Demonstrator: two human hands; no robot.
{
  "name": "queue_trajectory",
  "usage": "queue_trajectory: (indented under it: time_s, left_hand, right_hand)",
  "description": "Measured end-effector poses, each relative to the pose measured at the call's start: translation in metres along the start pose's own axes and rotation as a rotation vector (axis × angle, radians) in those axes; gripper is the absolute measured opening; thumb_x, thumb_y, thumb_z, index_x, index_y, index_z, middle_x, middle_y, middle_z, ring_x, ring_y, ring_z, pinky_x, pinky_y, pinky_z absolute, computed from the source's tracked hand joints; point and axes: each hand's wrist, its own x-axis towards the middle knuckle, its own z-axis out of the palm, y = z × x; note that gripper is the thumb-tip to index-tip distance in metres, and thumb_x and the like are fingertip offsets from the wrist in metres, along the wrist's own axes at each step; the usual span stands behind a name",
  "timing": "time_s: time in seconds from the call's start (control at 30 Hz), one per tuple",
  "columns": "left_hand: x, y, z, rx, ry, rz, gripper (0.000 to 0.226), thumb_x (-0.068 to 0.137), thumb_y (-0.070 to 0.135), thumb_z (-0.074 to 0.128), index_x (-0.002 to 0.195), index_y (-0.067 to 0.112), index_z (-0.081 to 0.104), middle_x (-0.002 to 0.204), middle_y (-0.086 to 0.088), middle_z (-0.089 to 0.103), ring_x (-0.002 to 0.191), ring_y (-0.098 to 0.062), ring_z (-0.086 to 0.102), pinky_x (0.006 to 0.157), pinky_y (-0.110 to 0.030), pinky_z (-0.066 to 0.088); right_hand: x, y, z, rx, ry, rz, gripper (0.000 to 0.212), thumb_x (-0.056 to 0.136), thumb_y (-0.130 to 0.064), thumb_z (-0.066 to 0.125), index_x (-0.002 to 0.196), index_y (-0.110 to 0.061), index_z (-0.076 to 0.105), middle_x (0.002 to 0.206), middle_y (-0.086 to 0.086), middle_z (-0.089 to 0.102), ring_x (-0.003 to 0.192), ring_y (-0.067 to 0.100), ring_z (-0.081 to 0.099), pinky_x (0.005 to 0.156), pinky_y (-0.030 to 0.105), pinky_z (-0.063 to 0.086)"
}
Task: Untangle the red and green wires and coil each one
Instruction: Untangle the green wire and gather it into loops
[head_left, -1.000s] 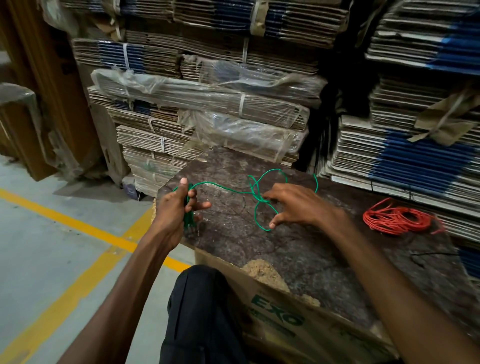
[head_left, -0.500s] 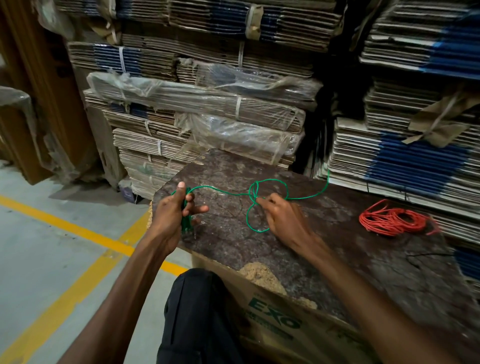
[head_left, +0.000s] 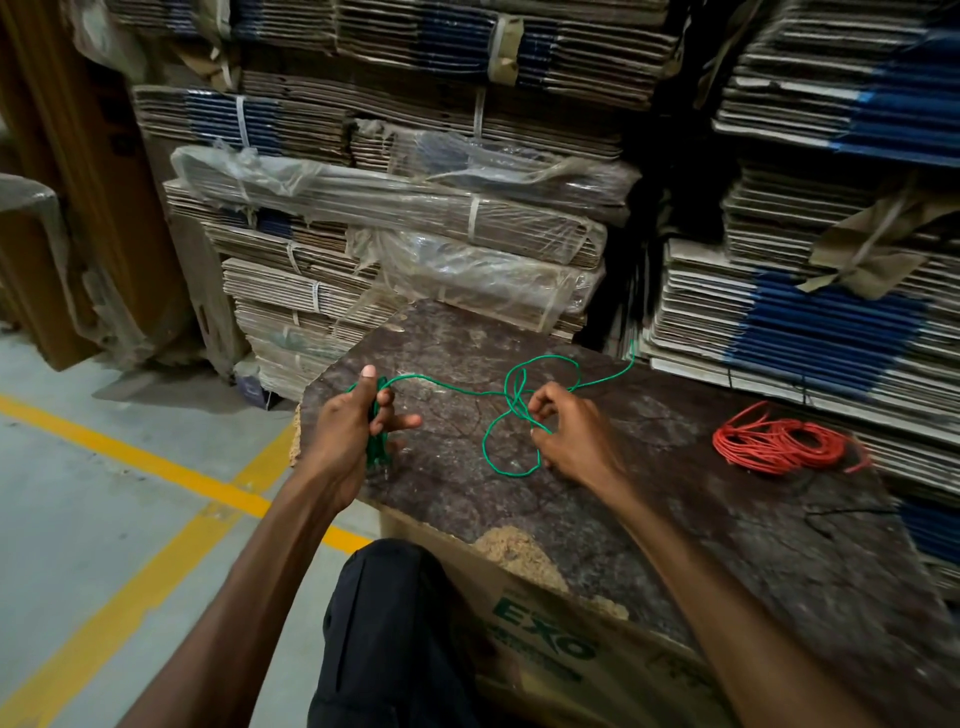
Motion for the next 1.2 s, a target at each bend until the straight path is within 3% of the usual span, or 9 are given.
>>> queue_trajectory:
  time_s: [0.13,0.27,0.33,0.43,0.67,0.83,1.0,1.07,1.2]
  left_hand:
    - [-0.002,-0.001,0.003,-0.009,-0.002,-0.012,0.043,0.099,0.049,0.042,0.071,0.016,0.048,0.049,0.003,0.039,0.078,-0.023,0.07,0.08,-0.049,0.045]
    - [-0.003,0.001,-0.001,0.013,-0.003,-0.001,0.044,0.099,0.049,0.041,0.071,0.016,0.047,0.05,0.004,0.038,0.077,-0.021,0.071,0.081,-0.049,0.046]
    - [-0.002,0.001,-0.004,0.017,0.008,0.005,0.044,0.099,0.05,0.04,0.07,0.017,0.046,0.05,0.004,0.037,0.076,-0.02,0.071,0.08,-0.048,0.045]
    - [0.001,0.001,-0.01,0.031,0.023,0.01,0.045,0.098,0.052,0.04,0.07,0.018,0.047,0.051,0.004,0.036,0.079,-0.021,0.072,0.084,-0.051,0.044]
    - [0.003,0.002,-0.018,0.044,0.035,0.006,0.047,0.097,0.053,0.043,0.063,0.021,0.05,0.051,0.001,0.032,0.084,-0.027,0.072,0.091,-0.052,0.039]
    - [-0.002,0.003,-0.009,0.066,0.017,0.001,0.046,0.099,0.05,0.04,0.068,0.017,0.046,0.05,0.002,0.033,0.082,-0.024,0.072,0.084,-0.045,0.04]
    - [-0.006,0.004,-0.009,0.061,0.032,0.0,0.047,0.098,0.049,0.042,0.065,0.016,0.046,0.046,0.004,0.032,0.078,-0.024,0.072,0.097,-0.052,0.039]
    - [-0.005,0.004,-0.014,0.027,0.045,-0.007,0.046,0.098,0.048,0.042,0.066,0.016,0.046,0.046,0.005,0.033,0.077,-0.023,0.072,0.097,-0.053,0.04]
    - [0.002,0.006,-0.026,-0.097,0.077,-0.037,0.044,0.101,0.047,0.035,0.07,0.018,0.045,0.046,0.005,0.035,0.078,-0.019,0.071,0.081,-0.05,0.05]
  right_hand:
    - [0.001,0.0,0.012,0.19,-0.004,0.167,0.043,0.071,0.004,0.056,0.081,-0.038,0.057,0.081,0.0,0.064,0.053,0.022,0.068,0.042,0.03,0.051]
    - [0.0,0.0,0.012,0.412,0.026,0.193,0.036,0.07,-0.002,0.072,0.087,-0.034,0.066,0.081,-0.011,0.062,0.075,0.01,0.063,0.074,0.035,0.055]
    - [0.0,-0.005,0.004,0.62,0.009,0.253,0.025,0.081,0.001,0.07,0.096,-0.019,0.067,0.085,-0.007,0.064,0.078,0.005,0.057,0.075,0.024,0.049]
    - [0.001,-0.009,-0.013,0.84,0.039,0.291,0.018,0.087,0.003,0.063,0.098,-0.011,0.068,0.088,0.004,0.066,0.084,0.013,0.06,0.078,0.025,0.049]
    - [0.013,-0.001,-0.037,0.592,0.198,0.201,0.033,0.068,0.008,0.08,0.08,-0.018,0.064,0.077,0.003,0.065,0.063,0.001,0.059,0.066,0.013,0.049]
    - [0.02,0.004,-0.041,0.386,0.284,0.105,0.046,0.068,0.016,0.071,0.086,-0.026,0.062,0.097,0.003,0.066,0.084,0.012,0.064,0.071,0.018,0.052]
    - [0.014,-0.003,-0.055,-0.158,0.489,-0.009,0.026,0.064,-0.029,0.088,0.074,-0.017,0.067,0.074,0.003,0.064,0.065,0.019,0.059,0.058,0.031,0.043]
    - [0.014,-0.001,-0.06,-0.22,0.482,0.008,0.039,0.064,-0.05,0.085,0.063,-0.016,0.065,0.062,0.002,0.061,0.059,0.02,0.057,0.053,0.028,0.039]
    - [0.021,0.012,-0.08,-0.101,0.307,0.179,0.049,0.068,-0.059,0.078,0.053,-0.016,0.059,0.05,0.0,0.054,0.049,0.015,0.049,0.05,0.027,0.034]
